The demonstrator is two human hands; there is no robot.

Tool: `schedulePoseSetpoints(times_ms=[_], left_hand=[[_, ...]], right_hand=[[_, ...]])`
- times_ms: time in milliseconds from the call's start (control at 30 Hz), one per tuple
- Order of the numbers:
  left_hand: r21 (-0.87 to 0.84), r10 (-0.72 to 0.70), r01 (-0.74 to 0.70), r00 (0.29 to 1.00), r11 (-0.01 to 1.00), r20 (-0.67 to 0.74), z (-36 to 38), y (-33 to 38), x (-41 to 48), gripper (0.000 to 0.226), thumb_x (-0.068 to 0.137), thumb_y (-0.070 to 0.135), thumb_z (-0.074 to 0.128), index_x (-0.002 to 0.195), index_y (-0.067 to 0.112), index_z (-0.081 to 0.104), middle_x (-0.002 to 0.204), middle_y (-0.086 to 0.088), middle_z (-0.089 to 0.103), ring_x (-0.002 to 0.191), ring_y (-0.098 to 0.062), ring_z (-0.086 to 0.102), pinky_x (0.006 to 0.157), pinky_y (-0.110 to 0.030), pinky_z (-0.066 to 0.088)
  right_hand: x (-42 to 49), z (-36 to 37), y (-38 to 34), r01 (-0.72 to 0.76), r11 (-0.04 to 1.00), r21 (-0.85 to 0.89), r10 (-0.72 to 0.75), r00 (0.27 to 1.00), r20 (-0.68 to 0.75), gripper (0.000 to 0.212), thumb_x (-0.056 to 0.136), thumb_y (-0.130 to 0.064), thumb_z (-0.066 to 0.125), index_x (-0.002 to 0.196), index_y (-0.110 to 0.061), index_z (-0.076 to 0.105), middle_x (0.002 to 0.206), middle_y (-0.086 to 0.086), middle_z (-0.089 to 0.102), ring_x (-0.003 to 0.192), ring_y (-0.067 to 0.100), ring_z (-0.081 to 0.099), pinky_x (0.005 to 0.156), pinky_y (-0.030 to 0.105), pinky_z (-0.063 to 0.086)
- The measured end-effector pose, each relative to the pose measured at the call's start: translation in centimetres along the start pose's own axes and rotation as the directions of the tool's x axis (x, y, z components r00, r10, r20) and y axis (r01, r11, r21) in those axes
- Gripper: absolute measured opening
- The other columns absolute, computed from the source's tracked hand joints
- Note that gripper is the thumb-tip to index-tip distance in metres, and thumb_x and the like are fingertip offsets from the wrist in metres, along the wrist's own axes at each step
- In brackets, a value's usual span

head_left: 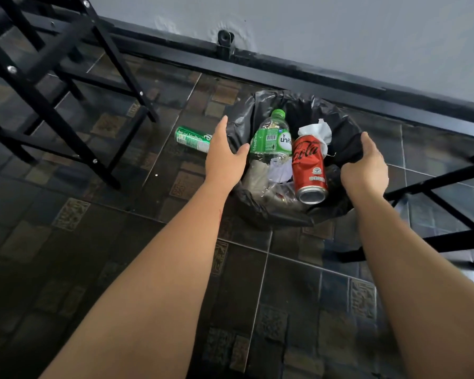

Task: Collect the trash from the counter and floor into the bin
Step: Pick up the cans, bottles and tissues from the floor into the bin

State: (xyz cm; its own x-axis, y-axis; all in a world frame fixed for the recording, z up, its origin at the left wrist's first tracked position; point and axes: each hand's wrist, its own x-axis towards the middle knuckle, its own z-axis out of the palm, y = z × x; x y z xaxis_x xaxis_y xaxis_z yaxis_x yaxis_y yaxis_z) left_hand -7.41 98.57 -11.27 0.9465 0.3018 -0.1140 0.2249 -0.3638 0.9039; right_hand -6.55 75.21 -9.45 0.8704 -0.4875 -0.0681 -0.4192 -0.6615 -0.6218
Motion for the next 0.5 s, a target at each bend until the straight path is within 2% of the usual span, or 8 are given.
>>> schedulePoseSetpoints(times_ms=[67, 167, 233, 333, 400, 500], left_hand=[[0.091, 0.031, -0.031, 1.000, 0.995, 0.000, 0.0, -0.2, 0.0, 0.071, 0.098, 0.021, 0.058, 0.157, 0.025, 0.019, 0.160, 0.000, 0.028, 0.146, -0.019, 0.029, 0.111, -0.032, 0.031], [0.155, 0.034, -0.032, 0.999, 0.987, -0.008, 0.0, -0.3, -0.2, 0.071, 0.099, 0.023, 0.056, 0.158, 0.025, 0.017, 0.162, -0.001, 0.025, 0.146, -0.020, 0.029, 0.111, -0.033, 0.031], [0.170, 0.020, -0.022, 1.000, 0.985, 0.012, -0.1, -0.2, -0.4, 0.071, 0.099, 0.026, 0.055, 0.158, 0.025, 0.016, 0.162, -0.002, 0.024, 0.146, -0.022, 0.028, 0.111, -0.036, 0.031], [0.160, 0.009, -0.015, 0.999, 0.987, 0.042, -0.7, 0.0, -0.7, 0.068, 0.100, 0.032, 0.052, 0.158, 0.025, 0.017, 0.162, -0.001, 0.024, 0.147, -0.020, 0.027, 0.113, -0.038, 0.030], [0.148, 0.029, -0.036, 0.998, 0.988, 0.047, -1.5, -0.2, -0.9, 0.063, 0.102, 0.036, 0.049, 0.157, 0.025, 0.021, 0.162, 0.001, 0.026, 0.147, -0.018, 0.026, 0.115, -0.037, 0.027], [0.168, 0.027, -0.032, 0.999, 0.985, 0.028, -3.2, -1.2, -0.5, 0.055, 0.103, 0.041, 0.041, 0.155, 0.026, 0.029, 0.159, 0.002, 0.031, 0.145, -0.016, 0.031, 0.115, -0.037, 0.028]], right_hand=[[-0.1, 0.2, 0.1, 0.019, 0.997, -0.070, -0.018, 1.000, 0.018, 0.082, 0.085, 0.000, 0.047, 0.155, -0.033, 0.021, 0.162, -0.004, 0.022, 0.137, 0.025, 0.041, 0.094, 0.032, 0.037], [-0.4, 0.3, 0.3, 0.027, 0.992, -0.125, -0.023, 0.999, 0.038, 0.082, 0.086, -0.003, 0.045, 0.155, -0.035, 0.014, 0.164, -0.005, 0.011, 0.135, 0.029, 0.043, 0.085, 0.034, 0.037], [-0.7, 0.2, 0.2, 0.030, 0.987, -0.158, -0.020, 0.998, 0.063, 0.079, 0.089, -0.008, 0.044, 0.155, -0.035, 0.011, 0.164, -0.003, 0.008, 0.141, 0.031, 0.033, 0.096, 0.042, 0.039], [-1.2, 0.2, -1.1, 0.015, 0.971, -0.239, 0.000, 0.998, 0.061, 0.070, 0.094, -0.019, 0.042, 0.157, -0.027, 0.011, 0.165, 0.003, 0.004, 0.149, 0.030, 0.011, 0.116, 0.049, 0.020], [-1.8, 0.7, -2.8, 0.058, 0.963, -0.261, -0.056, 0.998, 0.018, 0.065, 0.097, -0.024, 0.040, 0.157, -0.022, 0.014, 0.165, 0.006, 0.003, 0.151, 0.029, 0.004, 0.120, 0.048, 0.010], [-3.3, 2.2, -6.0, 0.172, 0.959, -0.227, -0.181, 0.983, -0.019, 0.061, 0.099, -0.026, 0.038, 0.156, -0.020, 0.017, 0.165, 0.006, 0.006, 0.151, 0.026, 0.003, 0.122, 0.045, 0.007]])
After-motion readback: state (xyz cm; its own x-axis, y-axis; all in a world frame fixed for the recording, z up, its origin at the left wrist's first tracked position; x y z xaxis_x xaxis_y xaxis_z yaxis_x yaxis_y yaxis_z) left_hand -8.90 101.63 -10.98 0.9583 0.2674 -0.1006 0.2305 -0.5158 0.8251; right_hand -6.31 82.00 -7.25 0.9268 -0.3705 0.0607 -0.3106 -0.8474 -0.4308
